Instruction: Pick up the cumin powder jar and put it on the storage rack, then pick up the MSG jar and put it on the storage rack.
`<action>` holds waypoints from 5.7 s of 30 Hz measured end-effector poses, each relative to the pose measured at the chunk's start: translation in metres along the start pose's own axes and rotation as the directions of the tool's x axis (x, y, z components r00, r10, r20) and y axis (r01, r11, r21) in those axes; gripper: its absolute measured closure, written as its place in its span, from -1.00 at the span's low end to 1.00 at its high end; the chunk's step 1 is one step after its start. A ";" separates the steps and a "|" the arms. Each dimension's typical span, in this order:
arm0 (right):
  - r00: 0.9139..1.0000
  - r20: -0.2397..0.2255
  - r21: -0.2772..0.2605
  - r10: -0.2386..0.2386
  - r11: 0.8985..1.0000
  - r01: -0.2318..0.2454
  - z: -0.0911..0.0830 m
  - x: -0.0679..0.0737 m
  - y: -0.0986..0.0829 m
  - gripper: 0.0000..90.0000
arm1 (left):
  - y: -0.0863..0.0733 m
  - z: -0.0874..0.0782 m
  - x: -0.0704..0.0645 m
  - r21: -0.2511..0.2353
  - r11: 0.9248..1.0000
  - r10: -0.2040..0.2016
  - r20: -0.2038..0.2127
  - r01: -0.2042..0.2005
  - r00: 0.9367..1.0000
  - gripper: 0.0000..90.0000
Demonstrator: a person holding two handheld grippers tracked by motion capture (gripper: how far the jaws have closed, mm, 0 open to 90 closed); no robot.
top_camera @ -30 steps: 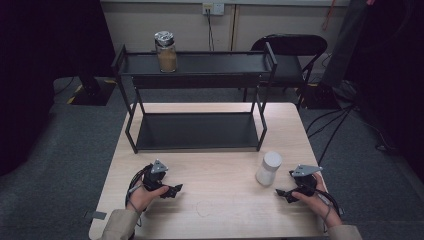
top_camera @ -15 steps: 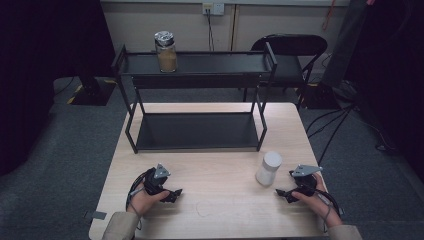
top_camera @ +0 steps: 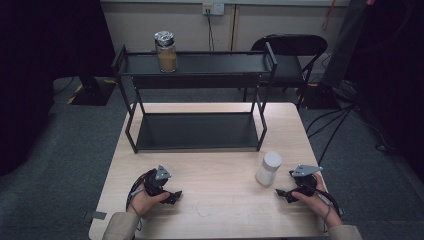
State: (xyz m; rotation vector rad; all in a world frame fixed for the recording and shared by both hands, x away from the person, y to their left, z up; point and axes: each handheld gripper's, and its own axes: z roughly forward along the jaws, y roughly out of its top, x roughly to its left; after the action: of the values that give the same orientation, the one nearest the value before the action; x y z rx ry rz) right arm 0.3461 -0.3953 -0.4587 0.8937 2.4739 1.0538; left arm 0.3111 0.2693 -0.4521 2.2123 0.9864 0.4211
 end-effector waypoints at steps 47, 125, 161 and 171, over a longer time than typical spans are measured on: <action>1.000 -0.012 -0.001 -0.010 1.000 0.010 0.000 -0.001 0.000 -1.00 | -0.017 0.003 -0.002 -0.070 0.998 -0.008 -0.007 0.008 1.000 -1.00; 0.985 -0.172 -0.200 -0.009 0.979 -0.026 0.005 -0.019 0.040 -0.51 | -0.016 0.003 -0.001 -0.068 0.998 -0.004 -0.008 0.004 1.000 -1.00; 0.983 -0.163 -0.213 -0.081 0.976 0.045 0.000 -0.014 0.057 -0.25 | -0.017 0.003 -0.001 -0.071 0.997 -0.008 -0.007 0.007 1.000 -1.00; 0.978 -0.185 -0.188 -0.094 0.980 0.059 -0.014 -0.012 0.088 -0.25 | -0.016 0.003 -0.001 -0.069 0.998 -0.005 -0.006 0.005 1.000 -1.00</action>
State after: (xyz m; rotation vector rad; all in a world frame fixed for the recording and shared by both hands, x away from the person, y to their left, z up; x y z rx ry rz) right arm 0.3859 -0.3635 -0.3845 0.6633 2.4902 1.3717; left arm 0.3035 0.2750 -0.4658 2.1476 0.9663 0.4538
